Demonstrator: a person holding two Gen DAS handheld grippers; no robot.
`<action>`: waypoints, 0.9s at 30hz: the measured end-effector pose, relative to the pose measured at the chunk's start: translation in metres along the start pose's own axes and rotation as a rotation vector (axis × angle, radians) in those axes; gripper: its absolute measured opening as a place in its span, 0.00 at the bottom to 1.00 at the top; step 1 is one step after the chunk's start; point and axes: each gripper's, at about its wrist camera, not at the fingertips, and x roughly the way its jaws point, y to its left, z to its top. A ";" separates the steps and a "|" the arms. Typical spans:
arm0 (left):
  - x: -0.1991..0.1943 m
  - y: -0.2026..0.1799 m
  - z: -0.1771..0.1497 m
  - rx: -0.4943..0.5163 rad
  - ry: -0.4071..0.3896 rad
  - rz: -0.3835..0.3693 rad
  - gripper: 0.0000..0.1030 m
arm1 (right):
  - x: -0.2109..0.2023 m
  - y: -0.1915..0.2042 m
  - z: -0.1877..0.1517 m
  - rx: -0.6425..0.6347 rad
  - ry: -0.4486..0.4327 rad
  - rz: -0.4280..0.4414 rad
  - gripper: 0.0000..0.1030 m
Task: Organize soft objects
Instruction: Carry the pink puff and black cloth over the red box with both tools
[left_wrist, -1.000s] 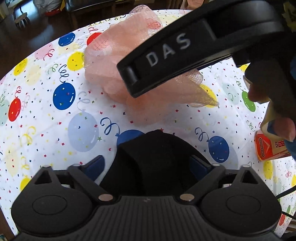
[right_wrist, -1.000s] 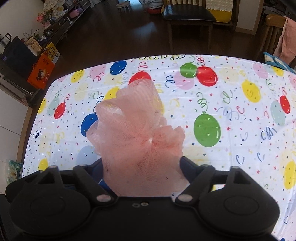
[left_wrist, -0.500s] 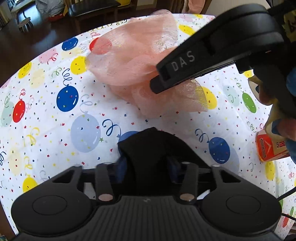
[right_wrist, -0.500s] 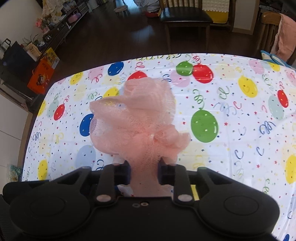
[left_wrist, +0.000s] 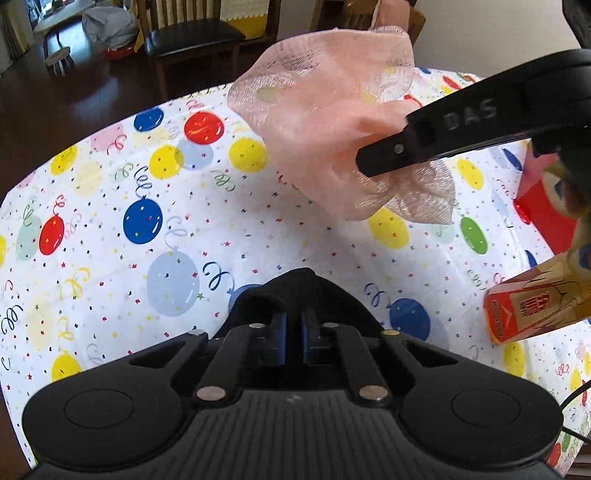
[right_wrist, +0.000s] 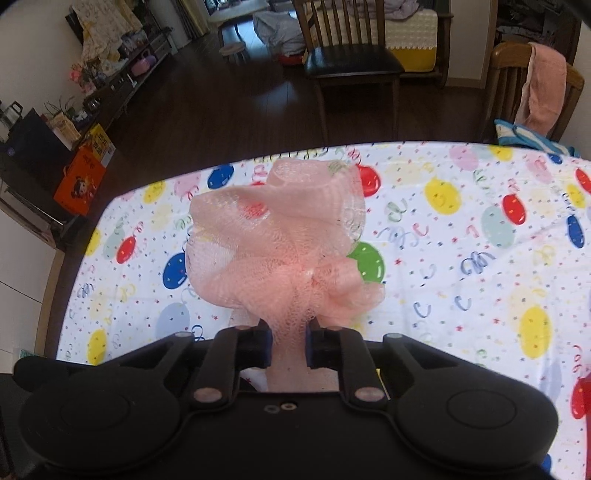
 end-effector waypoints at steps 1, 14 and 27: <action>-0.003 -0.002 0.000 0.000 -0.006 0.002 0.06 | -0.006 -0.001 0.000 0.000 -0.008 0.002 0.14; -0.052 -0.027 0.002 0.004 -0.090 0.018 0.05 | -0.083 -0.019 -0.014 -0.036 -0.091 0.020 0.14; -0.016 -0.023 0.009 -0.079 0.045 0.007 0.39 | -0.153 -0.070 -0.029 -0.007 -0.172 -0.004 0.14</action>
